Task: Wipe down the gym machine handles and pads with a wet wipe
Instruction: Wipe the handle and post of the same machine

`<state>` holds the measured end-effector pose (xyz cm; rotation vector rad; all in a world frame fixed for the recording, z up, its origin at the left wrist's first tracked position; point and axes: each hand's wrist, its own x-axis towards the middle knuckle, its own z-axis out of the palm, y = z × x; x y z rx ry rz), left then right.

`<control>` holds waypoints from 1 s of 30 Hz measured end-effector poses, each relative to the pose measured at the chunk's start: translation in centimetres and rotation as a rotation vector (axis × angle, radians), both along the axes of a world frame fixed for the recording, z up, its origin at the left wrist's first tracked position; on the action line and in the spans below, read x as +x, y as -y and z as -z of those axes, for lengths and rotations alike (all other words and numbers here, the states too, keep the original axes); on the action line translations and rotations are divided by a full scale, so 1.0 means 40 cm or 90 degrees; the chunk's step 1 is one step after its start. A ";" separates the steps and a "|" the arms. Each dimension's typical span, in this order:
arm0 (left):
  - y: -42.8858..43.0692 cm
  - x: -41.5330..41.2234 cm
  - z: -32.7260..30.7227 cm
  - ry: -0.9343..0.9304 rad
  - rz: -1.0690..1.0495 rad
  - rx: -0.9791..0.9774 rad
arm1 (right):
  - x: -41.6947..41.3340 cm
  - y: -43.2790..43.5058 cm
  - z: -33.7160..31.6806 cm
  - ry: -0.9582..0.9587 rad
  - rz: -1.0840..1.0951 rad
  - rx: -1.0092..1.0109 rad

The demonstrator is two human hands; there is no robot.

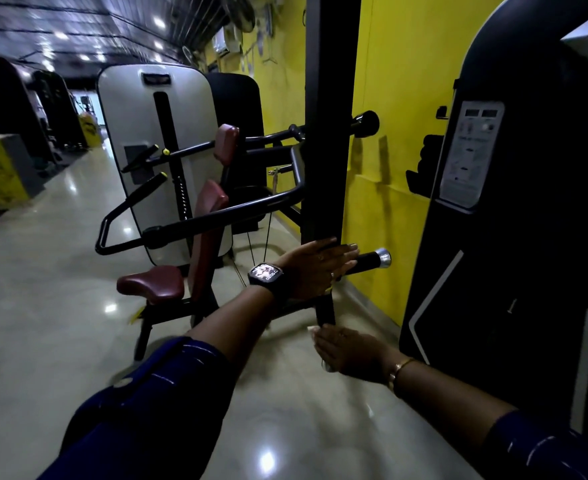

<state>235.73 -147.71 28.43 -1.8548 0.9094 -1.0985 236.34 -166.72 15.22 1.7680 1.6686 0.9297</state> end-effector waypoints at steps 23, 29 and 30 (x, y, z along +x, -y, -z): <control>-0.011 0.028 0.016 -0.032 0.045 -0.018 | 0.006 -0.025 -0.117 0.026 -0.019 0.201; -0.012 0.031 0.021 -0.037 0.075 -0.057 | -0.030 0.004 0.030 0.036 -0.002 -0.019; -0.013 0.031 0.023 -0.040 0.076 -0.063 | -0.028 0.004 0.018 0.027 -0.012 -0.006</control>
